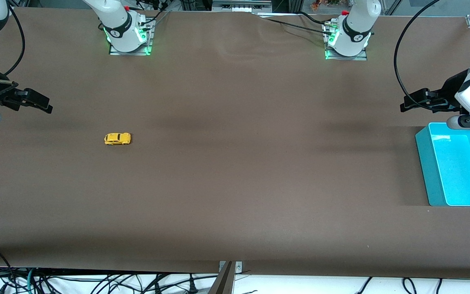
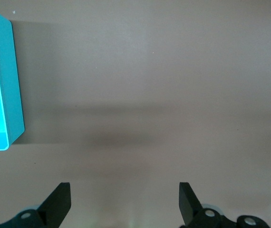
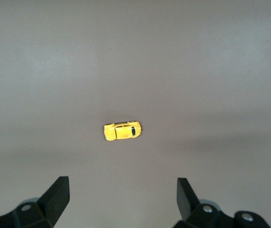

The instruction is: Wind and store yellow beetle car

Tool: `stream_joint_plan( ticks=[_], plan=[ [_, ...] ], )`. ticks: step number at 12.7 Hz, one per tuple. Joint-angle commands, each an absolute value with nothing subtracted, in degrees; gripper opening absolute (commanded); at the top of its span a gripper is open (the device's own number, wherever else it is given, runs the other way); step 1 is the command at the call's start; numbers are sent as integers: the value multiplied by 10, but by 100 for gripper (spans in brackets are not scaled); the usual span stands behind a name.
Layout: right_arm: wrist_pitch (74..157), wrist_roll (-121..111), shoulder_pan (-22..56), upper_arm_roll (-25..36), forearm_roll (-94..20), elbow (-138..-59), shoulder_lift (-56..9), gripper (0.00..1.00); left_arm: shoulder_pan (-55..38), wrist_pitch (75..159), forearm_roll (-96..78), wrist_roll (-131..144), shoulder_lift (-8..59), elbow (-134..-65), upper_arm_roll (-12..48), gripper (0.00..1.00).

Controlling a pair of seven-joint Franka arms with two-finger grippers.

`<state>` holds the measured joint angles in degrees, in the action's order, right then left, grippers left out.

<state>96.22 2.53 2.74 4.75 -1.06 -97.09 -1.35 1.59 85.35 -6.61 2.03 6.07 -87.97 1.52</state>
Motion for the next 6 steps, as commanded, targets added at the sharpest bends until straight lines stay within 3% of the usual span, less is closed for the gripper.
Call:
stream_joint_plan(
  ticks=[1, 6],
  plan=[
    [967, 34, 21, 40, -4, -977, -7, 100, 17, 855, -53, 13, 57, -878, 18, 100],
    [964, 32, 21, 40, -3, -979, -2, 100, 17, 855, -53, 13, 57, -878, 18, 100]
  ],
)
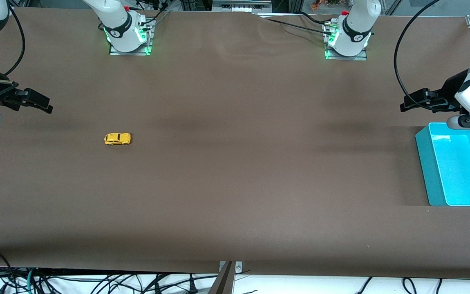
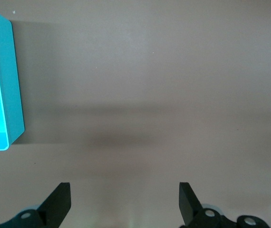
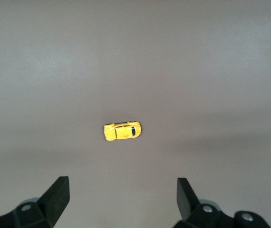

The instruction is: Wind and store yellow beetle car

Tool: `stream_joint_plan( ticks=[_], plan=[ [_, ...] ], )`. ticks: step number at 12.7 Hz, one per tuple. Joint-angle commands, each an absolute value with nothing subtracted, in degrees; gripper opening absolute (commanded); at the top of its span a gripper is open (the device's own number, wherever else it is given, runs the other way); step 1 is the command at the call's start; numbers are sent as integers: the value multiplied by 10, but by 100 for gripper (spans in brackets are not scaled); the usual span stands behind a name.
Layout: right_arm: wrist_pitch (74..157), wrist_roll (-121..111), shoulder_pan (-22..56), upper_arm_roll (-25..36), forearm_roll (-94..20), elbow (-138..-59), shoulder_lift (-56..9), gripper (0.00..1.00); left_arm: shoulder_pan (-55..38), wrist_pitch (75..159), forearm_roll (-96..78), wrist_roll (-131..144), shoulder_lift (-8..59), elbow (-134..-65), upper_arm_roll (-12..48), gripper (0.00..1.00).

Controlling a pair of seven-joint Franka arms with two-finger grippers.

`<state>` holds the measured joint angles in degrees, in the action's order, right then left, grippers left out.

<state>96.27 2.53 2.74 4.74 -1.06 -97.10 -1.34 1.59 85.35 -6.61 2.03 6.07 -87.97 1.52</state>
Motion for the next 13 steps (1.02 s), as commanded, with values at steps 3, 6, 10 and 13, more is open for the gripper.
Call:
stream_joint_plan(
  ticks=[3, 6, 10, 13],
  plan=[
    [948, 23, 21, 39, -2, -984, 0, 100, 17, 855, -53, 13, 57, -878, 18, 100],
    [934, 18, 20, 40, -6, -984, 1, 100, 17, 855, -53, 13, 57, -878, 18, 100],
    [934, 20, 20, 39, -6, -984, 0, 100, 17, 854, -53, 13, 57, -878, 18, 100],
    [934, 22, 20, 39, -7, -985, 0, 100, 17, 854, -53, 13, 59, -878, 18, 100]
  ],
)
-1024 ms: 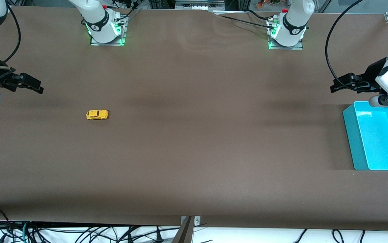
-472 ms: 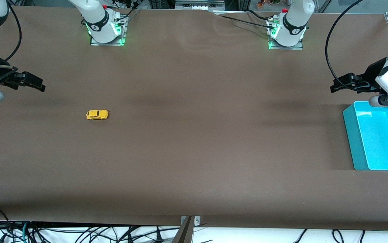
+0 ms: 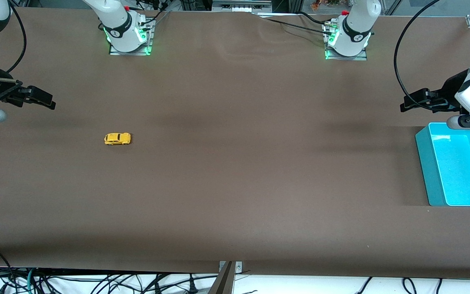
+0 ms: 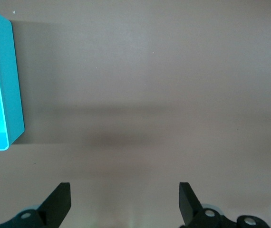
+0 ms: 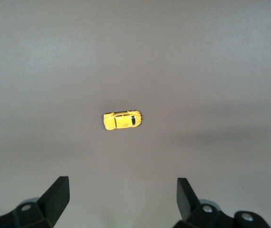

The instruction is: Wind and store yellow beetle car

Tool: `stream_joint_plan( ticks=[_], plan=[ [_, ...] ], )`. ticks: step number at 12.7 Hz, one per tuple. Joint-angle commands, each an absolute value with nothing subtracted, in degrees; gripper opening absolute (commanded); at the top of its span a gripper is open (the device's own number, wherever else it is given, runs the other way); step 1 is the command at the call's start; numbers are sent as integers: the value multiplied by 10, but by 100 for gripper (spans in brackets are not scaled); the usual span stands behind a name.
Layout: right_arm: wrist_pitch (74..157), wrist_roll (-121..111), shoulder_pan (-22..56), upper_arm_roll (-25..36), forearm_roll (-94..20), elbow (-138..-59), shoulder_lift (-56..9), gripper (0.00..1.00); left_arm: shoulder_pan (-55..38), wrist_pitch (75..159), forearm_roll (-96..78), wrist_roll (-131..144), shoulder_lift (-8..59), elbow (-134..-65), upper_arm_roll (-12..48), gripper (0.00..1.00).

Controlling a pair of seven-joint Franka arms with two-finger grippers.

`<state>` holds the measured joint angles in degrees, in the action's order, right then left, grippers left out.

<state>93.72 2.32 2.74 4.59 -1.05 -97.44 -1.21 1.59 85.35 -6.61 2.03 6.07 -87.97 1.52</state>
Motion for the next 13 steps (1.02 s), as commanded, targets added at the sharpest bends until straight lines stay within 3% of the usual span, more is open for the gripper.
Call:
stream_joint_plan(
  ticks=[1, 13],
  plan=[
    [933, 22, 20, 39, -7, -988, 0, 100, 18, 854, -53, 12, 59, -878, 18, 100],
    [940, 21, 20, 40, -7, -998, 2, 100, 18, 853, -53, 12, 59, -878, 18, 100]
  ],
)
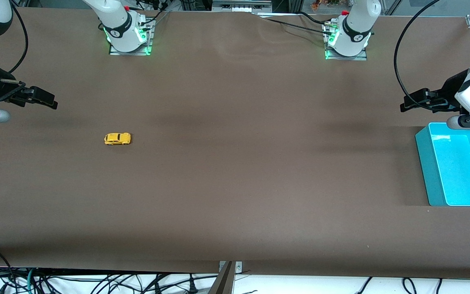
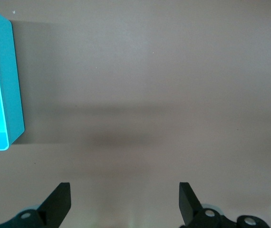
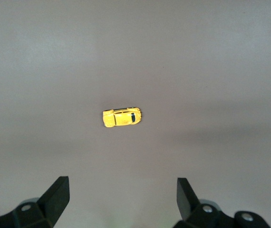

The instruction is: Wind and store yellow beetle car

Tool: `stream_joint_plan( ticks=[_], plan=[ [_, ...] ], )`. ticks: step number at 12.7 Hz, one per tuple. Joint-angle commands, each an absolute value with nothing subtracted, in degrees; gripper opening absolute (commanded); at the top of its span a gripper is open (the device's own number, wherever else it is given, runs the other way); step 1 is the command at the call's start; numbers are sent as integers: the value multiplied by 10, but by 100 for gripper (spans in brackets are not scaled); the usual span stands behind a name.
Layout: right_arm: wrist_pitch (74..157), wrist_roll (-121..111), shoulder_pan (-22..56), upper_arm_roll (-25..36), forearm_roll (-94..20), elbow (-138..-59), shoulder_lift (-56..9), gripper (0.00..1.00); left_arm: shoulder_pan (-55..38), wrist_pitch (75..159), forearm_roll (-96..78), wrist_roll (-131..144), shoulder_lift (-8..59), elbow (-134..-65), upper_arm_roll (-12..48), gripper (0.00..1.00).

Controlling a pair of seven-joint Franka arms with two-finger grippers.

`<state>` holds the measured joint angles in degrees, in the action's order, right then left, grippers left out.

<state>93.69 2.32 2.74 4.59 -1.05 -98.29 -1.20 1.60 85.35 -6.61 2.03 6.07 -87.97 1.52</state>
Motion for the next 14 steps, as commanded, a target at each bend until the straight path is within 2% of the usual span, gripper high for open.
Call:
stream_joint_plan(
  ticks=[1, 8, 12, 14],
  plan=[
    [939, 21, 20, 40, -7, -1005, 2, 100, 18, 853, -53, 13, 59, -878, 18, 100],
    [1013, -131, 20, 39, -3, -1123, 17, 100, 18, 853, -54, 12, 60, -878, 18, 100],
    [1124, -272, 20, 35, -3, -1205, 7, 100, 18, 853, -61, 14, 60, -877, 18, 100],
    [1154, -383, 20, 34, -3, -1218, -17, 100, 18, 854, -62, 11, 60, -877, 17, 100]
  ],
)
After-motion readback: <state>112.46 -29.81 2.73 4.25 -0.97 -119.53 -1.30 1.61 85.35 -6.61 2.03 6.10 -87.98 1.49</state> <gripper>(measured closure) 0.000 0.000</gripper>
